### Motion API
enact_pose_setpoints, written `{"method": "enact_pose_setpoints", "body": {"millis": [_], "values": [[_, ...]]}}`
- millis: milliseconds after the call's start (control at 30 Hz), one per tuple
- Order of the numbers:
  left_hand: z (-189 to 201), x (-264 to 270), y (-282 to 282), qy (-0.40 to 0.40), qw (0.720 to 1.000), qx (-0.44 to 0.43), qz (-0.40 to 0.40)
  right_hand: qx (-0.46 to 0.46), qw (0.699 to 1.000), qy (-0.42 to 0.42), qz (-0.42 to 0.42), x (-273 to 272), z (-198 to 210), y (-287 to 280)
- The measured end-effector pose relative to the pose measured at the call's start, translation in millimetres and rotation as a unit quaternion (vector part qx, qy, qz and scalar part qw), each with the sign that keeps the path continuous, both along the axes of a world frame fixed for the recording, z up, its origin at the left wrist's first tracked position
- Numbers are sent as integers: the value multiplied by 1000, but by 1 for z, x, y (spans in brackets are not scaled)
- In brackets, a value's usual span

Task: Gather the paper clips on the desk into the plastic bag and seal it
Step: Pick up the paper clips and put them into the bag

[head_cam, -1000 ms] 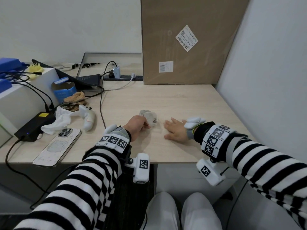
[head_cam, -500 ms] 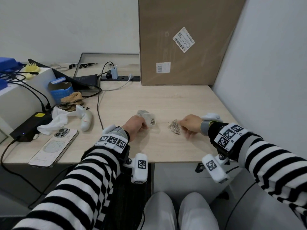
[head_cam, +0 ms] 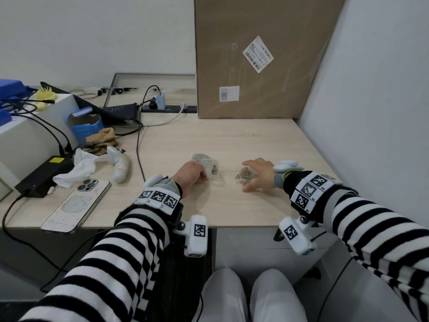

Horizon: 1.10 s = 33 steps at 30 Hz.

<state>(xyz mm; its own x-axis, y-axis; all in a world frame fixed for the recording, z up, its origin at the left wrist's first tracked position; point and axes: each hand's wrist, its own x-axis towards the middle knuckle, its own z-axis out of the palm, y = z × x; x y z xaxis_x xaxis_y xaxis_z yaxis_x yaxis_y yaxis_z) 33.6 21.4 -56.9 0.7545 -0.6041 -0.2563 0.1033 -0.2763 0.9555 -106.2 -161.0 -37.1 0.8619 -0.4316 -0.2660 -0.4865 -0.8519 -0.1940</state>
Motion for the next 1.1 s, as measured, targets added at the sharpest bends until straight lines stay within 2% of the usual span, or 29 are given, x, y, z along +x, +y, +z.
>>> {"method": "enact_pose_setpoints", "body": {"millis": [233, 567, 700, 867, 1100], "values": [[1, -2, 1, 8, 1000, -8, 4, 20, 999, -27, 20, 12, -2, 6], [1, -3, 1, 10, 1000, -14, 1, -16, 999, -11, 46, 22, 0, 11], [2, -4, 2, 6, 1000, -16, 2, -25, 998, -39, 41, 21, 2, 16], [4, -8, -1, -4, 1000, -17, 8, -40, 996, -79, 19, 17, 4, 24], [8, -18, -6, -31, 999, -26, 22, 20, 985, -151, -81, 12, 6, 22]]}}
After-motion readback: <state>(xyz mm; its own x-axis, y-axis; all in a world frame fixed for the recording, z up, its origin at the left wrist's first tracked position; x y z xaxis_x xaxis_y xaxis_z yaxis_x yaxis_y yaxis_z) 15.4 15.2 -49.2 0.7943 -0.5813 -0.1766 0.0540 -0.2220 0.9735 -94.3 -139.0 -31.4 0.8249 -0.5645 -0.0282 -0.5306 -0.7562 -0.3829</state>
